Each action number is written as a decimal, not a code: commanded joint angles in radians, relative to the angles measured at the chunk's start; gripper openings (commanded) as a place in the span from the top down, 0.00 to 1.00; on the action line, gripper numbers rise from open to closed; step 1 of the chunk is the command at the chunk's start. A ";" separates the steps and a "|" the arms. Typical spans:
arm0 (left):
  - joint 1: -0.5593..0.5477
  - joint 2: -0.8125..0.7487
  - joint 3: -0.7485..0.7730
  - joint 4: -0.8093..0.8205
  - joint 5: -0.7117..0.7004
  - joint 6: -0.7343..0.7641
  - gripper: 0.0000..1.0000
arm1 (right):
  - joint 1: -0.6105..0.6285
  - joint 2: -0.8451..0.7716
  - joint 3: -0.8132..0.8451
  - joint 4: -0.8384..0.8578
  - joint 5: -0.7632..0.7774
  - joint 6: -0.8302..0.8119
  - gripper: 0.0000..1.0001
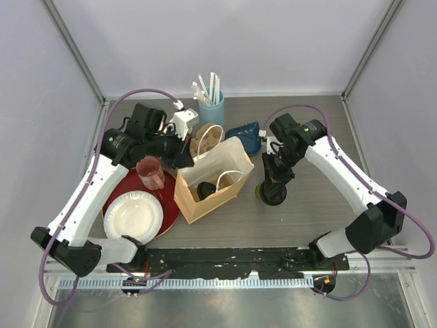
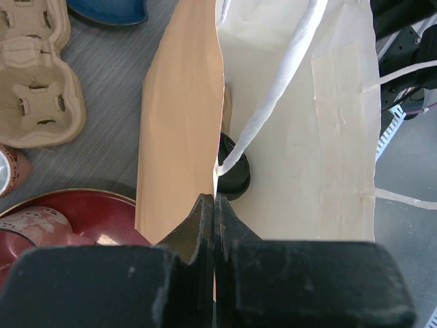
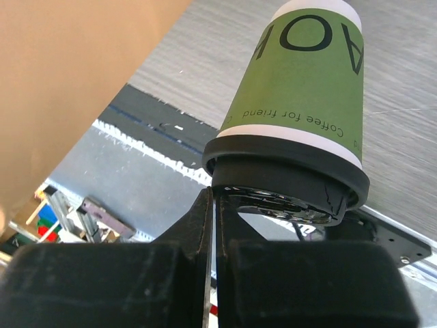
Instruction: Pack the takeout coffee
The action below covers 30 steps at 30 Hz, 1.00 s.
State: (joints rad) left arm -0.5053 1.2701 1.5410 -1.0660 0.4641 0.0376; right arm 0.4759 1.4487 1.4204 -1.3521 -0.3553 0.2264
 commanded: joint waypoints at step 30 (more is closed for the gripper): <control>0.034 -0.015 0.033 0.014 0.059 0.015 1.00 | 0.159 0.104 -0.068 -0.154 -0.014 0.025 0.99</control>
State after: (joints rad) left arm -0.4805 1.2808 1.5410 -1.0672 0.4931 0.0422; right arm 0.6312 1.5517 1.2793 -1.3453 -0.4068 0.2611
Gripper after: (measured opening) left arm 0.009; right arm 0.047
